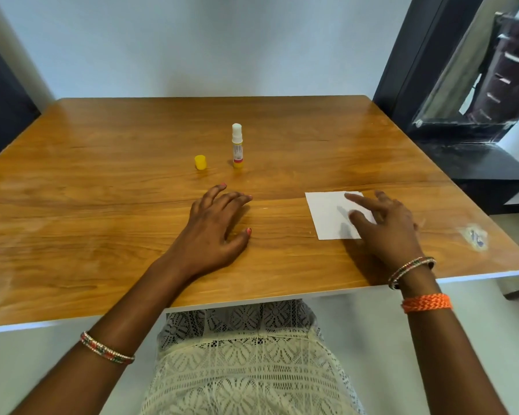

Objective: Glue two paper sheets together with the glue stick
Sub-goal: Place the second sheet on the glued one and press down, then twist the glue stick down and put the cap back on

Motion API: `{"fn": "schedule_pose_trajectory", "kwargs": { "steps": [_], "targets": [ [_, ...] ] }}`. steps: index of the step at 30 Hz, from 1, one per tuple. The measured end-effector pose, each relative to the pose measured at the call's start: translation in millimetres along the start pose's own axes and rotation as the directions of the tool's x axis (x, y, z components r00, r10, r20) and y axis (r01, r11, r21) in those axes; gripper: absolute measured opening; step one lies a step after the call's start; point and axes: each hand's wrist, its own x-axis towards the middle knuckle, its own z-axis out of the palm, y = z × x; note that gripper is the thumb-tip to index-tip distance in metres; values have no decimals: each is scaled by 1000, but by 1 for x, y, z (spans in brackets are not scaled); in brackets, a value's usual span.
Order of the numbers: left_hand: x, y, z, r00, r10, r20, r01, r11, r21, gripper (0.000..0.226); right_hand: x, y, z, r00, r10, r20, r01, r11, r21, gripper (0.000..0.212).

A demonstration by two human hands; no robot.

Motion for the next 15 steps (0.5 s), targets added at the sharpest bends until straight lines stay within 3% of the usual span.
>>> {"fn": "schedule_pose_trajectory", "kwargs": {
  "steps": [5,9,12,15],
  "targets": [
    [10,0,-11,992,-91,-86,69,970,-234,46,15,-41,24,986,-121,-117,144,966,213,22],
    [43,-7,-19,933,-311,-179,237,909,-343,38,46,-88,56,980,-149,-134,188,915,358,22],
    [74,-20,-17,866,-416,-276,308,880,-360,44,67,-116,84,989,-117,-89,143,907,397,27],
    [95,-28,-14,858,-406,-314,319,901,-295,48,81,-130,112,996,-88,14,77,933,350,37]
  ]
}}
